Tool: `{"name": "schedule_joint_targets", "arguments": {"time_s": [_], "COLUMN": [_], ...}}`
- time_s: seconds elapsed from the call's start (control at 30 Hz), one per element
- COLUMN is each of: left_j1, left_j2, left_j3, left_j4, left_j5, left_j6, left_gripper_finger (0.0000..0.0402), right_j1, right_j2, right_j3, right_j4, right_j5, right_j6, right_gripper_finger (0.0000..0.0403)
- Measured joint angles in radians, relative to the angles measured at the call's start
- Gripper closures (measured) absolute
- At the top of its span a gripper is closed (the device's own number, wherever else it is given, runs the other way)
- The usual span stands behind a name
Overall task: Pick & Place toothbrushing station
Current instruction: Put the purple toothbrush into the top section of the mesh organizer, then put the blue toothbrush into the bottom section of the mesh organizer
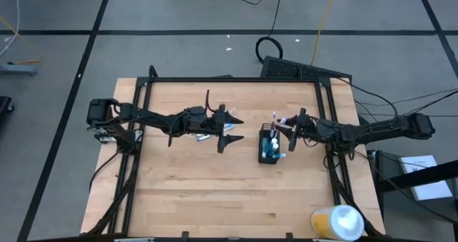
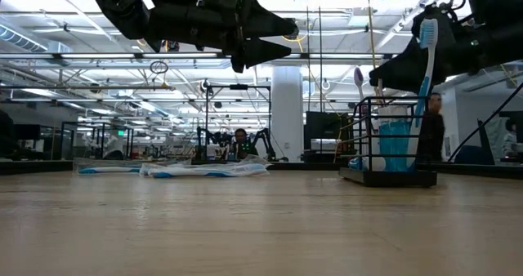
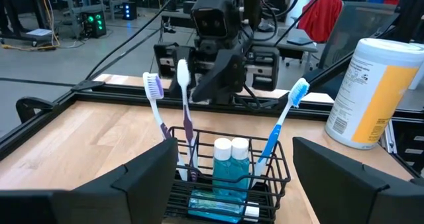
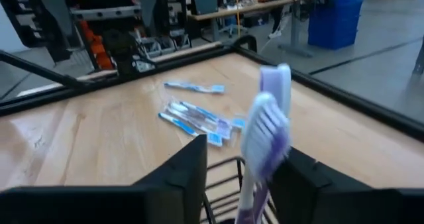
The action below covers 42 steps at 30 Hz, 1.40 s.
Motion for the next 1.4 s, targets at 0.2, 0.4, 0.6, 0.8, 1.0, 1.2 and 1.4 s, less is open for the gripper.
{"name": "schedule_joint_targets", "arguments": {"time_s": [0.2,0.4,0.6,0.8,1.0,1.2,1.4], "left_j1": [0.0,0.0,0.0,0.0,0.005,0.04,0.049], "left_j2": [0.0,0.0,0.0,0.0,-0.022,-0.186,-0.322], "left_j3": [0.0,0.0,0.0,0.0,-0.001,0.023,0.027], "left_j4": [0.0,0.0,0.001,0.001,-0.091,-0.616,-1.159], "left_j5": [0.0,0.0,0.0,0.0,-0.012,-0.19,-0.499], "left_j6": [0.0,0.0,0.0,0.0,-0.047,-0.146,-0.328], "left_gripper_finger": [0.0101,0.0105,0.0099,0.0104,0.0103,0.0103,0.0103], "right_j1": [0.0,0.0,0.0,0.0,0.001,0.002,0.002], "right_j2": [0.0,0.0,0.0,0.0,0.0,0.002,0.005], "right_j3": [0.0,0.001,0.001,0.001,0.002,0.002,0.002], "right_j4": [0.087,0.151,0.293,0.429,0.455,0.417,0.41], "right_j5": [0.001,0.007,0.034,0.028,0.026,0.025,0.025], "right_j6": [-0.061,-0.126,-0.261,-0.329,-0.318,-0.307,-0.318], "right_gripper_finger": [0.0225,0.0197,0.0179,0.0177,0.0177,0.0177,0.0177]}}
